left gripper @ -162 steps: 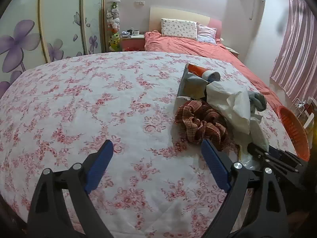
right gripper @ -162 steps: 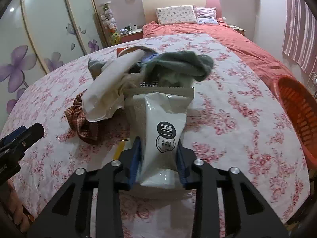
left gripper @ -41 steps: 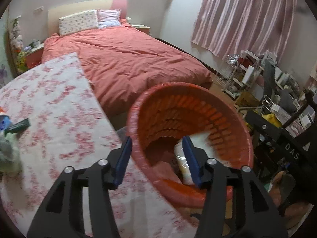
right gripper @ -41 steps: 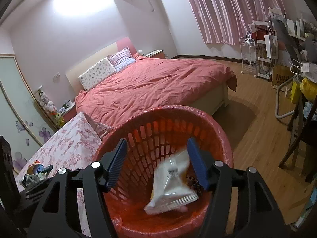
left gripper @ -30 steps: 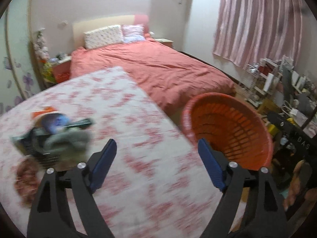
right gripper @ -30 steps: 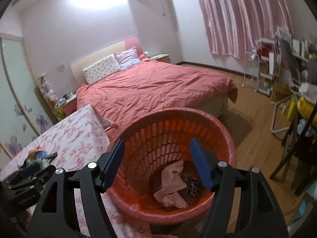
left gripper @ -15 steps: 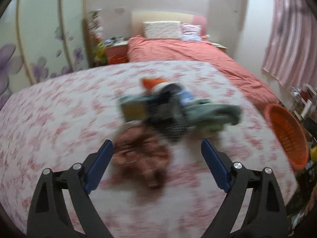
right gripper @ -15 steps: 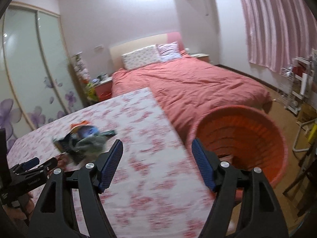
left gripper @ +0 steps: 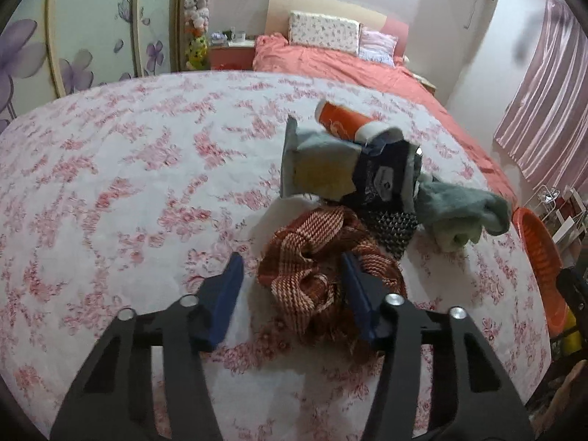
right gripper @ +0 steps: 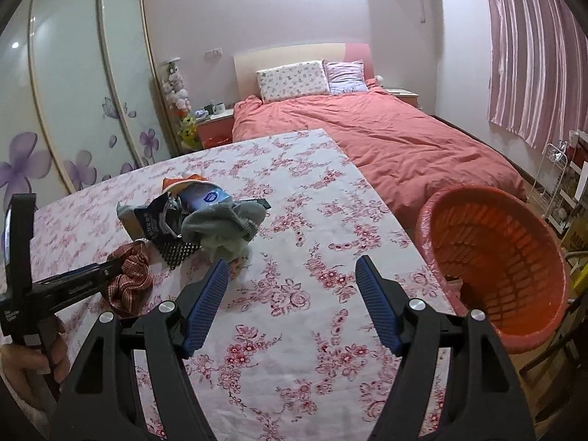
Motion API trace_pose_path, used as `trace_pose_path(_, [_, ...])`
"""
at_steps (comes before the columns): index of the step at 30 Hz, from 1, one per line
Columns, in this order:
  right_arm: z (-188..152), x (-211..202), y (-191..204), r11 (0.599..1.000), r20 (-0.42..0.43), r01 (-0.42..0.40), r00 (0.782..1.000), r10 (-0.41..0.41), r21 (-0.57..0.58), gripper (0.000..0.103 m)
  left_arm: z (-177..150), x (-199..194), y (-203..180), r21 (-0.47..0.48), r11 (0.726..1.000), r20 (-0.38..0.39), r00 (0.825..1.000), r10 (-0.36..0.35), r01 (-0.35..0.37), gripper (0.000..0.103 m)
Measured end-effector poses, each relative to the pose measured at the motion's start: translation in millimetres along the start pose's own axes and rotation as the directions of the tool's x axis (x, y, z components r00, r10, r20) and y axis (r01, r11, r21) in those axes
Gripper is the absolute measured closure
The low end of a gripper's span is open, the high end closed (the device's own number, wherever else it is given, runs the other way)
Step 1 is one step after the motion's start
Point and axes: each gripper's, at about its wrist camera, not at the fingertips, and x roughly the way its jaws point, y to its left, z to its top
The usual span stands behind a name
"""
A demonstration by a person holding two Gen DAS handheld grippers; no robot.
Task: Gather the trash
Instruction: 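Grasp the brown plaid scarf with the left gripper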
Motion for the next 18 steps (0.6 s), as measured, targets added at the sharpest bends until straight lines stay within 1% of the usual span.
trace_pose_path(1, [-0.1,1.1,1.3,1.0,-0.003,-0.001,1.0,0.001,-0.001,0.032,-0.5,3.9,-1.0,0.001,1.0,-0.013,1.0,-0.007,0.007,0.06])
trace_pose_path(2, [-0.7,1.8,2.5,1.0,-0.004,-0.002,1.0,0.002,-0.002,0.032,-0.7,5.6,-1.4,0.002,1.0,-0.016,1.0,-0.008,0.008,0.06])
trace_pose_path(3, [-0.5,3.3,4.1,1.0,-0.005,-0.002,1.0,0.002,-0.004,0.032,-0.9,5.5,-2.8,0.007,1.0,-0.009,1.0,0.0,0.0,0.061])
trace_pose_path(5, [0.0,6.8,6.9,1.0,-0.01,-0.003,1.0,0.003,-0.011,0.032,-2.5,5.6,-5.8,0.01,1.0,-0.007,1.0,-0.005,0.005,0.068])
trace_pose_path(7, [0.4,11.2,10.0,1.0,-0.015,-0.008,1.0,0.008,-0.012,0.032,-4.8,6.0,-8.4,0.023,1.0,-0.003,1.0,-0.004,0.004,0.08])
trace_pose_path(9, [1.7,15.1,12.9,1.0,-0.021,-0.018,1.0,0.018,-0.014,0.032,-6.4,5.3,-11.8,0.043,0.999,0.007,1.0,-0.004,0.004,0.084])
trace_pose_path(13, [6.3,22.0,21.1,0.999,-0.021,-0.034,0.999,0.033,-0.03,0.032,-5.0,-5.3,-7.0,0.028,1.0,0.031,0.999,-0.014,0.013,0.086])
trace_pose_path(18, [18.3,38.2,32.9,0.998,-0.024,-0.052,0.998,0.051,-0.035,0.032,-1.6,-31.6,3.8,0.016,1.0,0.09,0.996,-0.009,0.008,0.086])
